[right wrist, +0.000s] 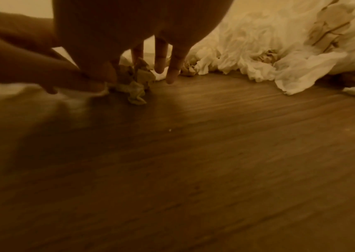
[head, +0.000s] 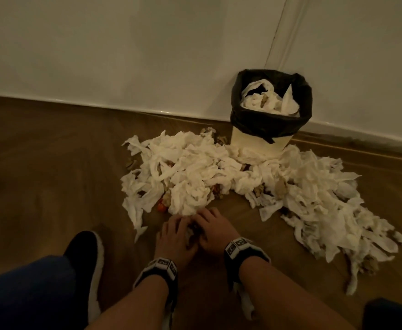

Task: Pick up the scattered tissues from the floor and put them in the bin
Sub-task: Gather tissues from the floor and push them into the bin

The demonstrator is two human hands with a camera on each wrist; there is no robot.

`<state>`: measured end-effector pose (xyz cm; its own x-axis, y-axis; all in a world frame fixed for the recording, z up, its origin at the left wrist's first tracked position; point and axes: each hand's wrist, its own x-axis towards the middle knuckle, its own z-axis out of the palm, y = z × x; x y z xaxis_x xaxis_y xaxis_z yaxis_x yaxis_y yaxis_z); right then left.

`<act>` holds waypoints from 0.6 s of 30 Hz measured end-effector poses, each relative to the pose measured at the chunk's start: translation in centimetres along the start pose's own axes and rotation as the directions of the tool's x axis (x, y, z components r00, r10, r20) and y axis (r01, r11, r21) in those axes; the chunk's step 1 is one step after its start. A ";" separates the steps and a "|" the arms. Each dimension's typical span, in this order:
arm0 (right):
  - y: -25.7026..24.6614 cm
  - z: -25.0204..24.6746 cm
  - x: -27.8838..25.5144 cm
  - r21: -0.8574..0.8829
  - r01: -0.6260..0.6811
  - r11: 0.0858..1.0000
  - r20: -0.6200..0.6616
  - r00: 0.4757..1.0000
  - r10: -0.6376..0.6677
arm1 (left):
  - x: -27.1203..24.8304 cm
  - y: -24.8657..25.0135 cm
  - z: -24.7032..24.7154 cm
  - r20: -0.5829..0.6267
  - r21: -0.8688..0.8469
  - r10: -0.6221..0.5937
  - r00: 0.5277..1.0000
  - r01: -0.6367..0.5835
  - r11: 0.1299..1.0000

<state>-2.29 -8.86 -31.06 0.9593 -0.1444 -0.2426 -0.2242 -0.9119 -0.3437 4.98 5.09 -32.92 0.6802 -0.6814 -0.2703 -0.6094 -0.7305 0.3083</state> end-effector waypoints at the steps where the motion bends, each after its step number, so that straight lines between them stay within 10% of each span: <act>1: 0.1 0.1 0.0 -0.012 0.002 1.000 0.020 1.000 -0.002 | 0.0 -0.3 0.3 0.019 0.008 0.007 1.000 -0.007 1.000; 11: 0.9 1.5 0.0 0.008 -0.097 0.995 -0.033 0.995 0.097 | 1.7 -1.0 -0.4 0.044 0.040 0.191 0.981 -0.193 0.980; 18: 1.3 1.6 0.0 0.098 -0.218 0.971 0.075 0.975 0.211 | 3.3 0.1 -1.9 0.180 -0.011 0.106 0.978 -0.106 0.994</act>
<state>-2.89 -9.39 -32.90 0.8746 -0.3045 -0.3774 -0.4439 -0.8161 -0.3701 7.95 2.85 -32.08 0.5271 -0.7521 -0.3956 -0.6736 -0.6536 0.3452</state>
